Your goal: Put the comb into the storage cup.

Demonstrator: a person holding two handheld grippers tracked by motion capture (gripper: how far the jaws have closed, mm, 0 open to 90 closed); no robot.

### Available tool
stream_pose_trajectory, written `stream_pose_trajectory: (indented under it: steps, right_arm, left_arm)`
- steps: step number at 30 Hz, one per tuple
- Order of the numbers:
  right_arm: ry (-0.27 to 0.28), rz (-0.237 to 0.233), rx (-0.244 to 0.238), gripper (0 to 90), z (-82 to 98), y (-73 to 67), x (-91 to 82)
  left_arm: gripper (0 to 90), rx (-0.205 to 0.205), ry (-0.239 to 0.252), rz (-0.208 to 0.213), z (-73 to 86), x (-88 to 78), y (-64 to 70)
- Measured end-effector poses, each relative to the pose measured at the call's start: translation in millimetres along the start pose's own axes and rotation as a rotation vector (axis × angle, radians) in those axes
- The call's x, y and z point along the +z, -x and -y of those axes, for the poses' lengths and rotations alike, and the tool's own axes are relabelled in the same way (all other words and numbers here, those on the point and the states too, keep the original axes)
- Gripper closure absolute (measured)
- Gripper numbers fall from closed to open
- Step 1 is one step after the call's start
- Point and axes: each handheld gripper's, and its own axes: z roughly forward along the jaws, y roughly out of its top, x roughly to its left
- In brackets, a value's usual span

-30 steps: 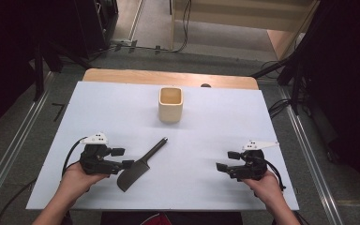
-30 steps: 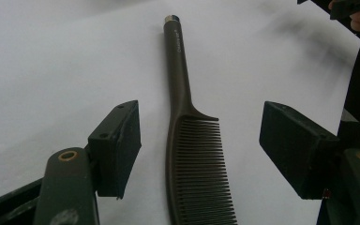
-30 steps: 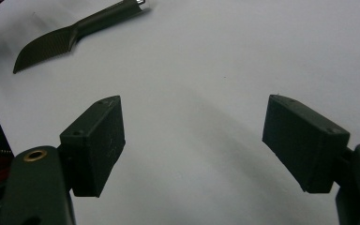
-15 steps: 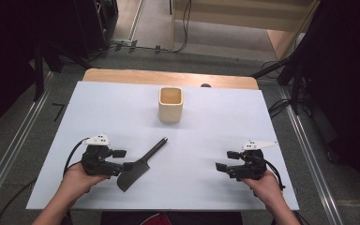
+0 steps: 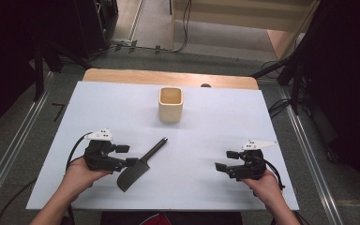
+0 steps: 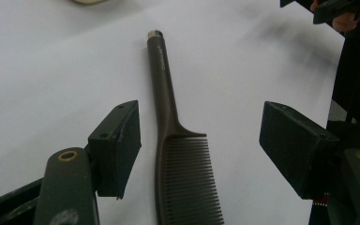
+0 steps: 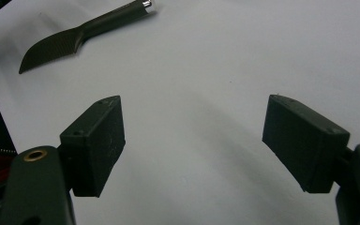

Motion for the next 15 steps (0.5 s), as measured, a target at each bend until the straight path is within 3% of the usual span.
stream_pose_trajectory:
  steps: [4,11,15]
  right_arm:
    - [-0.002,0.002,0.000,19.3,-0.2,-0.6,0.2]
    - [-0.007,0.001,-0.001,19.3,-0.6,-0.8,1.3]
    - [-0.014,0.000,-0.005,19.3,-0.7,-1.1,1.8]
  left_arm:
    - [30.9,0.006,-0.010,-0.001,-10.2,3.3,-1.2]
    - [30.1,-0.019,-0.020,0.045,-26.9,11.3,-10.1]
    - [27.9,0.001,-0.038,0.057,-34.4,17.6,-10.7]
